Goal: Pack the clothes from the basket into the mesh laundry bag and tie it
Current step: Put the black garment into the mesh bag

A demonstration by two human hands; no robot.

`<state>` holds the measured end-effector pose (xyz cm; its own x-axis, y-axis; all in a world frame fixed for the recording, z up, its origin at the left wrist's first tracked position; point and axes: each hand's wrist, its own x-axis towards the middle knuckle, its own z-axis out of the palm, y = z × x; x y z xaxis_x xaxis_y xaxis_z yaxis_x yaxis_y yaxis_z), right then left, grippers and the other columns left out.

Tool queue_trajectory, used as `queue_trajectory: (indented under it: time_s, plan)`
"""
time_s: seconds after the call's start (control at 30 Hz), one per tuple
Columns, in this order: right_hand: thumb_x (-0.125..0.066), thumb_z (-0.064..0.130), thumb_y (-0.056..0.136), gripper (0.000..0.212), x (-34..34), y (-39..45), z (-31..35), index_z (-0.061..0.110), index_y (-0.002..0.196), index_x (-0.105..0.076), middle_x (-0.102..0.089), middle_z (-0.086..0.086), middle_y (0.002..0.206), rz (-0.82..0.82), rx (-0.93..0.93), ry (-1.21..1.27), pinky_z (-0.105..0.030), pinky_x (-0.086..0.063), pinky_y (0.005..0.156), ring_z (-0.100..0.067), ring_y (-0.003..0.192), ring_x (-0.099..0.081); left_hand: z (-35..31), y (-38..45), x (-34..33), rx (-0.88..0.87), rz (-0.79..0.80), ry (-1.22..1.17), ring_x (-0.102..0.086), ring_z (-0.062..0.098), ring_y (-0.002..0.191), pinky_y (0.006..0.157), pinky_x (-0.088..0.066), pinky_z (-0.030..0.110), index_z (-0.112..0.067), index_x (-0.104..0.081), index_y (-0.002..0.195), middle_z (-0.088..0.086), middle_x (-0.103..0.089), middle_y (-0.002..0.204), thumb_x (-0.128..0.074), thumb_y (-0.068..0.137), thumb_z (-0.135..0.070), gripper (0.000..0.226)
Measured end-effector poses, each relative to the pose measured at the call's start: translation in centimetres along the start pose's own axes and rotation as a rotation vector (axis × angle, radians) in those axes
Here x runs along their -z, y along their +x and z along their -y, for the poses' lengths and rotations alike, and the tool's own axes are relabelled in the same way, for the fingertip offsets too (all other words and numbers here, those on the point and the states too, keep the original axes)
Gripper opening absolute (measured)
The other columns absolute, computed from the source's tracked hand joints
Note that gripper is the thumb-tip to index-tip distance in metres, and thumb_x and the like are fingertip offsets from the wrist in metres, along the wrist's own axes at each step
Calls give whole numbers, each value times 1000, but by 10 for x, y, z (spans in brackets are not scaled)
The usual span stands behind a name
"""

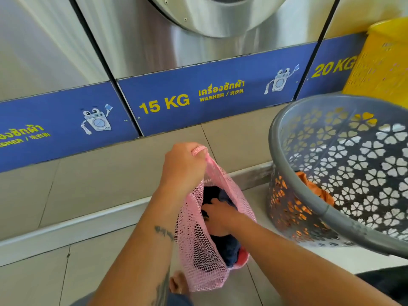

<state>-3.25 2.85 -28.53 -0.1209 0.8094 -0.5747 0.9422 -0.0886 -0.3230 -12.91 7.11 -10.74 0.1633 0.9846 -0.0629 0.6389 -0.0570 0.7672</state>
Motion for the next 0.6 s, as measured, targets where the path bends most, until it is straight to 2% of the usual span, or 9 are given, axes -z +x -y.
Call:
queue_trajectory:
  time_s: [0.07,0.13,0.27,0.37,0.43,0.5,0.6]
  plan:
    - [-54,39,87,53,38,-27,7,21,137,-50,-53,-12,139,21,56,70,-48,-48,102,-36,122,-51,-6,-2,-3,0,1,-31,-62,23,77,60,-44,25,-15,-75,87,3,-71,83,-54,91,-21,23]
    - [-54,25,88,46,75,-62,8,20,134,-52,-59,-7,135,-4,111,132,-44,-49,101,-31,121,-54,-11,-5,-5,-13,9,-41,-64,19,86,66,-46,25,-19,-76,92,0,-73,90,-54,93,-23,23]
    - [-56,21,92,48,134,-148,-6,22,140,-51,-65,-3,127,-115,184,169,-35,-48,99,-24,114,-61,-17,-11,-7,-9,-14,-43,-64,22,91,74,-48,32,-22,-77,93,-1,-73,93,-56,92,-24,21]
    - [-61,16,90,38,163,-197,-40,25,127,-60,-73,5,97,-311,206,320,-30,-53,86,-15,89,-69,-18,-19,-10,-15,-20,-46,-66,28,90,74,-51,36,-15,-76,87,8,-74,92,-55,91,-19,22]
    - [-61,12,92,35,179,-217,-71,23,124,-63,-71,4,91,-475,148,349,-29,-53,80,-13,84,-67,-19,-24,-13,-12,-13,-43,-66,31,89,74,-53,38,-10,-75,86,13,-74,90,-55,90,-19,22]
    - [-62,14,92,34,189,-223,-104,23,125,-63,-68,4,93,-550,36,316,-29,-49,81,-14,87,-66,-21,-27,-17,3,-2,-49,-66,31,90,75,-51,37,-11,-75,87,12,-74,92,-55,90,-21,22]
    - [-62,24,93,43,184,-209,-149,22,135,-56,-65,-3,115,-410,-163,162,-32,-46,89,-23,106,-61,-26,-31,-22,24,13,-45,-64,27,94,76,-44,31,-15,-76,92,5,-73,97,-57,92,-24,21]
